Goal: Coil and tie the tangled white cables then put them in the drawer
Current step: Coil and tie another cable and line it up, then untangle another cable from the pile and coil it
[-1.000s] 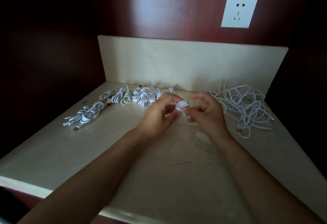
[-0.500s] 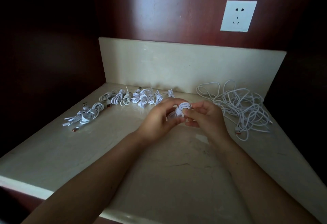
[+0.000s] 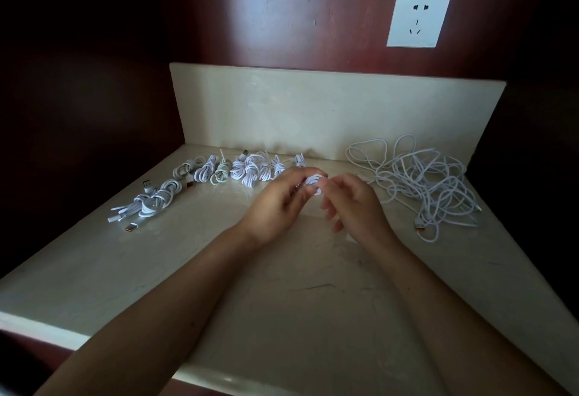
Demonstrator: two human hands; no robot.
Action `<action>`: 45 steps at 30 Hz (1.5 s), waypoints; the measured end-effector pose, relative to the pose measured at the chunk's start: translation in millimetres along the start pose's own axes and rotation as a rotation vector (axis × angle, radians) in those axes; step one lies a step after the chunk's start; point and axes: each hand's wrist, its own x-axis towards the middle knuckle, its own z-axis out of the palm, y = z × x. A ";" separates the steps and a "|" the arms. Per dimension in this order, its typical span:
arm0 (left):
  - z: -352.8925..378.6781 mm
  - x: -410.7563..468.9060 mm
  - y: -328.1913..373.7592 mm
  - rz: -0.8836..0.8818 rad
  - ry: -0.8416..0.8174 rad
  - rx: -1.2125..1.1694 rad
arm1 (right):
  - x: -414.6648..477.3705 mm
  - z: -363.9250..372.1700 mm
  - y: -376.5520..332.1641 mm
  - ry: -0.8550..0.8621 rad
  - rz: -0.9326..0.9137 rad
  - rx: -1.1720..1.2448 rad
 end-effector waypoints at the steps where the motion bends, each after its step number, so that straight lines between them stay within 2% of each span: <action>1: 0.1 -0.2 1.6 0.004 0.003 0.029 | 0.2 -0.3 0.2 -0.007 0.014 -0.053; 3: -0.6 -1.0 4.6 0.009 0.001 0.066 | 0.2 -0.3 1.1 -0.054 0.050 -0.140; 6: 2.4 -4.8 7.9 -0.005 -0.086 0.065 | -0.2 -0.5 2.4 -0.117 0.063 -0.125; 10: 3.9 -5.7 6.7 -0.096 -0.097 0.003 | 0.2 -1.1 5.9 -0.081 0.061 -0.123; 16: -9.7 -6.6 9.9 -0.143 -0.194 0.324 | -0.2 7.1 14.5 -0.081 0.024 -0.231; 20: -26.2 -10.2 16.0 -0.177 -0.262 0.497 | 0.0 9.0 17.8 -0.129 -0.046 -0.197; 25: -59.4 -38.4 10.6 -0.129 -0.155 0.606 | 3.0 33.7 13.5 -0.294 -0.254 -0.281; 30: -103.7 -69.8 2.4 -0.118 0.033 0.698 | 14.4 85.7 0.3 -0.349 -0.434 -0.459; 36: -140.3 -91.9 -9.5 -0.093 0.229 0.884 | 37.9 143.7 -11.9 -0.350 -0.465 -0.564; 41: -149.9 -95.2 -25.9 -0.106 0.489 1.020 | 53.0 172.5 -15.1 -0.393 -0.540 -0.635; 45: -148.3 -92.6 -30.1 -0.183 0.516 1.067 | 55.1 183.3 -10.5 -0.341 -0.610 -0.631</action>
